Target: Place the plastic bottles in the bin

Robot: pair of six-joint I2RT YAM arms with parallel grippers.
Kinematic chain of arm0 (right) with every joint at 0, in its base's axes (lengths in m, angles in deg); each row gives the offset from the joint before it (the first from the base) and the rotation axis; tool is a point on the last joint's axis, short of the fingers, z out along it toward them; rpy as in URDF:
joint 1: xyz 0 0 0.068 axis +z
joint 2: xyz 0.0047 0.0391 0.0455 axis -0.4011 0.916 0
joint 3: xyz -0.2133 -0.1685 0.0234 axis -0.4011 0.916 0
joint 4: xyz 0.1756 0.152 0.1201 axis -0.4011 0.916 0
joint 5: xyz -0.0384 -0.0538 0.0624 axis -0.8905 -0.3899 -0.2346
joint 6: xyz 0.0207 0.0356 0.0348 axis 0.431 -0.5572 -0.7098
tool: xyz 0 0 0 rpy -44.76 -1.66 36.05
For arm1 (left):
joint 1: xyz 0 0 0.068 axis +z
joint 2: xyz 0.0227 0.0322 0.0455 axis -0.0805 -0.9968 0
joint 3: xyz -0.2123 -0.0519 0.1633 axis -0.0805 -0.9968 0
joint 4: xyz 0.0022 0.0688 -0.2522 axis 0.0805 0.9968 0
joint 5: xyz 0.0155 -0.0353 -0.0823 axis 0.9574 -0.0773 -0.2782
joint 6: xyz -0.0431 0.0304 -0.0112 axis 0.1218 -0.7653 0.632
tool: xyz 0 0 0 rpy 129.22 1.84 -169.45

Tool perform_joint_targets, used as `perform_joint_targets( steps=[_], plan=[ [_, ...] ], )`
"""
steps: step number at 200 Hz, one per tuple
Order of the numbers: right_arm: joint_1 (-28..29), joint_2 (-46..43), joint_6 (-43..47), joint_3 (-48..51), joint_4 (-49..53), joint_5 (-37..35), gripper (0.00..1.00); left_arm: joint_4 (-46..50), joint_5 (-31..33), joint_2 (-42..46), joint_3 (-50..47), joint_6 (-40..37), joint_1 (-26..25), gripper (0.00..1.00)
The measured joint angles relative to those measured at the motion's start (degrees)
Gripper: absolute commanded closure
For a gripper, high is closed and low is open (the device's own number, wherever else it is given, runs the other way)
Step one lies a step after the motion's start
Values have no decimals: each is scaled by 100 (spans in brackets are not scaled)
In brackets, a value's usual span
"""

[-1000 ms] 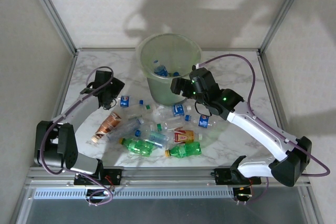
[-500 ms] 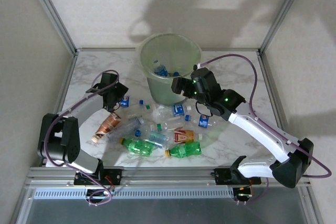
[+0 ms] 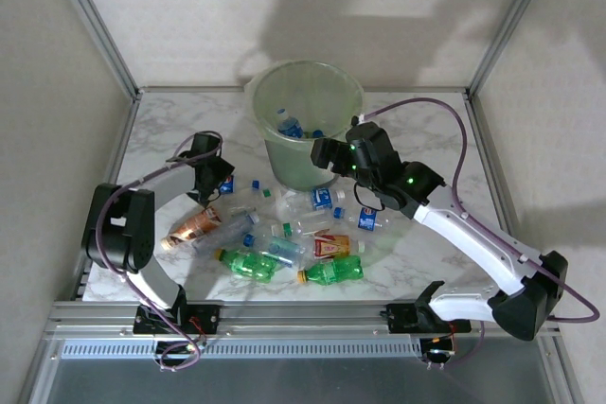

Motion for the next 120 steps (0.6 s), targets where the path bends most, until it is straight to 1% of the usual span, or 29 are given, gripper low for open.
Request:
perform_joint_targets(
  steps=[34,66,86,120],
  plan=[
    [0,-35,-22,101,9,-15,11,-48,2,-39,107,-4,4,23],
    [0,-35,-24,162,17,-15,11,-107,11,-44,240,-33,7,28],
    [0,-66,-22,168,17,-13,11,-138,22,-61,284,-76,11,32],
    [0,-229,-26,168,15,-13,11,-170,20,-85,284,-103,33,34]
  ],
)
